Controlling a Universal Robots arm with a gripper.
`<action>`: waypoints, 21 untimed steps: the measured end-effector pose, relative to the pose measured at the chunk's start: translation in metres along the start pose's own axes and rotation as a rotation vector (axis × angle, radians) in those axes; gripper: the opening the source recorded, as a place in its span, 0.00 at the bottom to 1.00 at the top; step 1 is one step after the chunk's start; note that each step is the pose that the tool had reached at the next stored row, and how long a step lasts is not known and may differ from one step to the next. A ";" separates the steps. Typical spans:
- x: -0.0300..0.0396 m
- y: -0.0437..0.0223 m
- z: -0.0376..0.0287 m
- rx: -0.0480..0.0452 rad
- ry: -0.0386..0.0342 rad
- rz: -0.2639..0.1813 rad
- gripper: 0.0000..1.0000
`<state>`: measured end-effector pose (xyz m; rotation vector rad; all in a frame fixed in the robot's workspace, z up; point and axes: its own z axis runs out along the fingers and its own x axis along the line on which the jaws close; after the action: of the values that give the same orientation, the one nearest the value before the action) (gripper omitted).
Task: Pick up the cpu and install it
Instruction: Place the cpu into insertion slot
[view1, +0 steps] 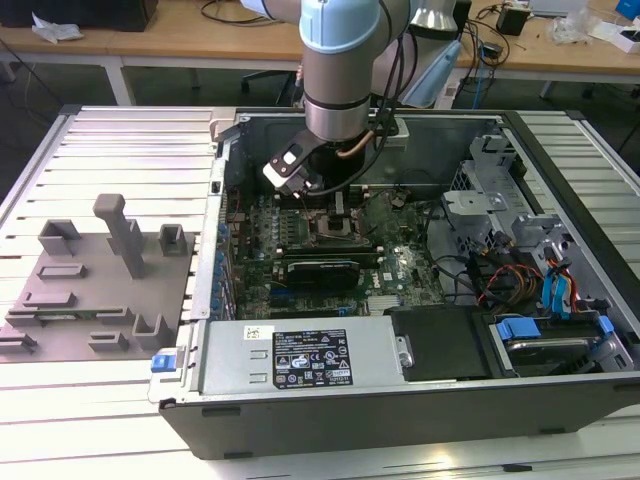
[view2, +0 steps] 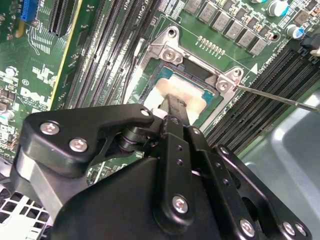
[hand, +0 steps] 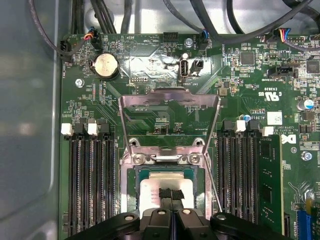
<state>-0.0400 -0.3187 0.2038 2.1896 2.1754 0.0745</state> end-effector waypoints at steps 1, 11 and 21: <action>-0.0006 0.0000 0.0000 -0.0002 -0.0004 0.000 0.11; 0.0008 -0.0001 0.0000 -0.0001 0.0030 0.000 0.11; 0.0015 0.0019 -0.0276 -0.0001 0.0032 0.000 0.11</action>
<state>-0.0401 -0.3171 0.2315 2.1915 2.1764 0.0783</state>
